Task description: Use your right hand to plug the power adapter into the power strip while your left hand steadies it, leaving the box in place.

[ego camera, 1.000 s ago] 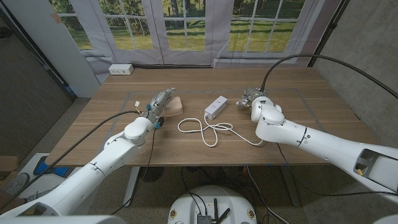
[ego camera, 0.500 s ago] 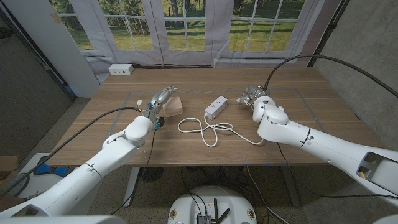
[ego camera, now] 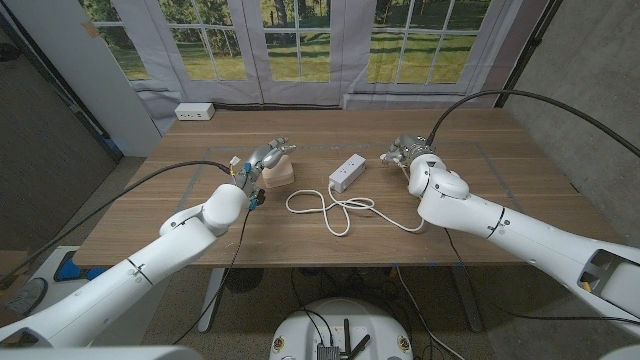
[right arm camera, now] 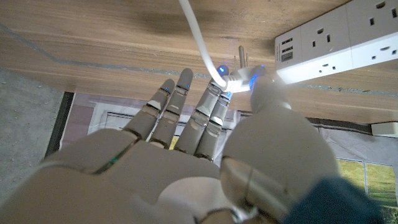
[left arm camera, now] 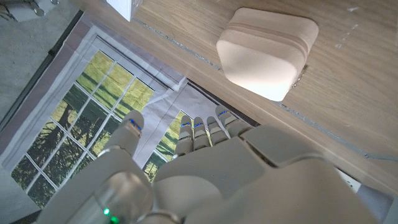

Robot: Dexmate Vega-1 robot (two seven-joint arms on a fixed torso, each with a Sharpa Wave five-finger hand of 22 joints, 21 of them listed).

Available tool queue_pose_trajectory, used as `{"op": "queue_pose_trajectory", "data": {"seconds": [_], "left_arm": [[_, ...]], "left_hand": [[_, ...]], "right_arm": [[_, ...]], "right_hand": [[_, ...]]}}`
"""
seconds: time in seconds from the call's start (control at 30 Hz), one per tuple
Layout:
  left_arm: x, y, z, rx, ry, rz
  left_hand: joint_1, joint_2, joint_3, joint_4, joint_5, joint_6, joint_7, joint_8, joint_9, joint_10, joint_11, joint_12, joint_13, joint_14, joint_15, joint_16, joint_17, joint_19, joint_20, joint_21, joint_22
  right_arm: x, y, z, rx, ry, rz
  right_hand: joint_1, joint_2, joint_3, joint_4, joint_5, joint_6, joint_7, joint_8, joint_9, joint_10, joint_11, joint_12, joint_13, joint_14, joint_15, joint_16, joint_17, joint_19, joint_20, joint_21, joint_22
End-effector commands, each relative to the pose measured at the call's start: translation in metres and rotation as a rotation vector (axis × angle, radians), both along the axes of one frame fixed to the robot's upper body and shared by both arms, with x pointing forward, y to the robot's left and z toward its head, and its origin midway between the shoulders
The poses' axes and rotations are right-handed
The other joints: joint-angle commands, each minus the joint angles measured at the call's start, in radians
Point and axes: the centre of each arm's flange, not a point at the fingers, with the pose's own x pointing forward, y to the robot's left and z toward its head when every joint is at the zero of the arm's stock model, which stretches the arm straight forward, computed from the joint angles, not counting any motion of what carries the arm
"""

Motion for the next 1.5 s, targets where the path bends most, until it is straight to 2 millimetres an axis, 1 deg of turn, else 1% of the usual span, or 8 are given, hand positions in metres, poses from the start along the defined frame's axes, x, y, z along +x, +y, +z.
{"op": "queue_pose_trajectory", "data": {"seconds": [0.03,0.43,1.07,1.2,1.27,1.3,1.33,1.5], "left_arm": [[-0.016,-0.019,0.008,0.223,-0.039,0.023],[-0.028,-0.038,0.002,0.386,-0.102,0.034],[-0.036,-0.058,-0.014,0.678,-0.138,0.026],[-0.036,-0.060,-0.015,0.712,-0.138,0.024],[-0.036,-0.062,-0.015,0.729,-0.134,0.019],[-0.036,-0.063,-0.015,0.742,-0.138,0.019],[-0.036,-0.064,-0.015,0.759,-0.141,0.019],[-0.035,-0.070,-0.015,0.827,-0.134,0.016]], "left_hand": [[0.015,0.027,0.001,-0.008,0.003,0.006,-0.009,-0.001,0.003,-0.005,-0.009,-0.002,0.003,-0.003,-0.014,0.001,0.003,0.005,-0.009,0.003,0.003],[0.010,0.027,-0.010,0.003,-0.003,-0.016,-0.029,-0.008,0.003,-0.017,-0.015,-0.008,0.003,-0.012,-0.029,0.000,0.006,-0.008,-0.040,-0.002,0.003],[-0.021,0.041,-0.033,0.048,-0.002,-0.101,-0.094,-0.018,0.003,-0.041,-0.030,-0.015,0.000,-0.027,-0.064,0.001,0.009,-0.047,-0.071,-0.009,0.004],[-0.060,0.038,-0.047,0.097,-0.001,-0.113,-0.096,-0.013,0.003,-0.049,-0.033,-0.016,-0.001,-0.030,-0.068,0.006,0.017,-0.072,-0.079,-0.010,0.005],[-0.094,0.032,-0.058,0.133,0.003,-0.112,-0.065,-0.007,0.003,-0.051,-0.034,-0.016,-0.001,-0.029,-0.070,0.008,0.018,-0.080,-0.085,-0.008,0.006],[-0.101,0.031,-0.060,0.141,0.003,-0.112,-0.062,-0.007,0.003,-0.052,-0.032,-0.016,-0.001,-0.029,-0.070,0.008,0.018,-0.083,-0.086,-0.008,0.006],[-0.123,0.030,-0.067,0.165,0.005,-0.114,-0.053,-0.007,0.003,-0.056,-0.028,-0.016,-0.001,-0.031,-0.067,0.007,0.018,-0.090,-0.087,-0.007,0.006],[-0.167,0.029,-0.077,0.218,0.010,-0.126,-0.047,-0.009,0.002,-0.073,-0.020,-0.020,-0.002,-0.047,-0.059,0.002,0.016,-0.123,-0.092,-0.010,0.007]], "right_arm": [[-0.008,-0.001,0.003,0.064,-0.053,0.035],[-0.012,-0.001,0.004,0.102,-0.088,0.055],[-0.012,0.006,0.005,0.141,-0.125,0.094],[-0.011,0.007,0.005,0.141,-0.127,0.098],[-0.011,0.007,0.005,0.135,-0.127,0.105],[-0.011,0.007,0.005,0.138,-0.127,0.102],[-0.011,0.007,0.005,0.136,-0.127,0.104],[-0.011,0.007,0.005,0.138,-0.133,0.114]], "right_hand": [[0.021,0.030,0.003,0.007,0.011,0.064,-0.051,0.006,0.003,0.008,0.000,0.006,0.002,0.014,-0.165,0.005,0.004,0.010,0.001,-0.001,0.002],[0.030,0.035,0.003,0.006,0.016,0.068,-0.049,0.007,0.003,0.012,0.000,0.004,0.004,0.021,-0.165,0.005,0.004,0.013,-0.002,-0.002,0.002],[0.036,0.039,0.001,0.007,0.022,0.063,-0.046,0.003,0.003,0.013,0.001,0.000,0.006,0.027,-0.162,0.004,0.005,0.014,-0.002,-0.003,0.002],[0.036,0.038,-0.001,0.007,0.023,0.066,-0.048,0.004,0.003,0.012,0.001,-0.001,0.007,0.028,-0.161,0.004,0.005,0.015,-0.002,-0.003,0.002],[0.036,0.039,0.000,0.007,0.024,0.065,-0.048,0.003,0.003,0.011,0.001,-0.002,0.007,0.028,-0.162,0.003,0.005,0.014,-0.002,-0.004,0.002],[0.036,0.038,-0.001,0.008,0.024,0.066,-0.048,0.004,0.003,0.011,0.001,-0.002,0.007,0.029,-0.161,0.004,0.005,0.014,-0.002,-0.004,0.002],[0.036,0.039,-0.001,0.008,0.025,0.066,-0.047,0.003,0.003,0.010,0.001,-0.003,0.007,0.029,-0.161,0.003,0.004,0.014,-0.001,-0.004,0.002],[0.034,0.039,-0.002,0.009,0.026,0.062,-0.046,0.002,0.003,0.010,0.001,-0.004,0.008,0.029,-0.160,0.002,0.004,0.012,0.000,-0.005,0.002]]}}
